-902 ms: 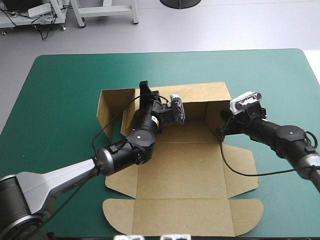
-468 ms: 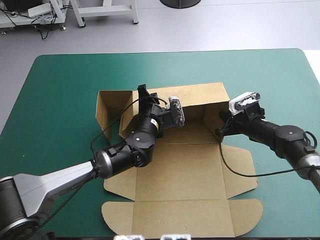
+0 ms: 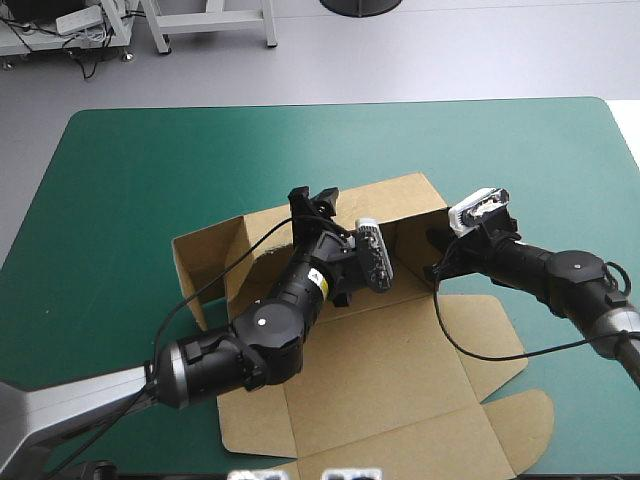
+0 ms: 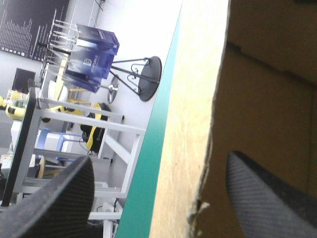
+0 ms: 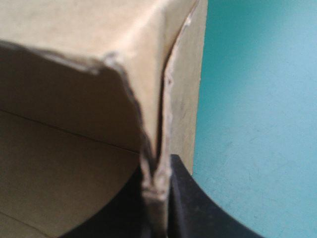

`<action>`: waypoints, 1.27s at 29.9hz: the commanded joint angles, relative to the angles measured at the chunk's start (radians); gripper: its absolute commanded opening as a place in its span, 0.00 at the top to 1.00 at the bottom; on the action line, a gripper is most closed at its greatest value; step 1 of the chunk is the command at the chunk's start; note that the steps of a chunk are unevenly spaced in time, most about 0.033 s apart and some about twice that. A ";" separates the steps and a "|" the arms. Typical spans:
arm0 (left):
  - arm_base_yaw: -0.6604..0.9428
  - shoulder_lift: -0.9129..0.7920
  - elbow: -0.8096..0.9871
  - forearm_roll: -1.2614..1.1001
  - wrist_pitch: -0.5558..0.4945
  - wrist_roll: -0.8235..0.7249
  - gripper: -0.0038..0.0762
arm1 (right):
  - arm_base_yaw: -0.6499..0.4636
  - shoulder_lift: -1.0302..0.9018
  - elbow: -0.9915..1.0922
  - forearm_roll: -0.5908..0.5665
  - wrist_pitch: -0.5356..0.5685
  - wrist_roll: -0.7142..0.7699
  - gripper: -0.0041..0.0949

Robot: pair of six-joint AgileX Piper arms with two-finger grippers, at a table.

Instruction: Fold the box

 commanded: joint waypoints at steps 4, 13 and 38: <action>-0.136 -0.135 -0.024 -0.074 0.060 0.020 0.29 | -0.001 -0.029 -0.029 0.035 0.006 0.015 0.98; -0.148 -0.204 -0.102 -0.409 0.136 0.210 0.32 | -0.001 -0.029 -0.029 0.031 0.009 0.015 0.98; 0.537 -0.202 -0.555 -1.033 0.344 0.530 0.54 | -0.001 -0.060 -0.029 -0.022 -0.010 0.059 0.98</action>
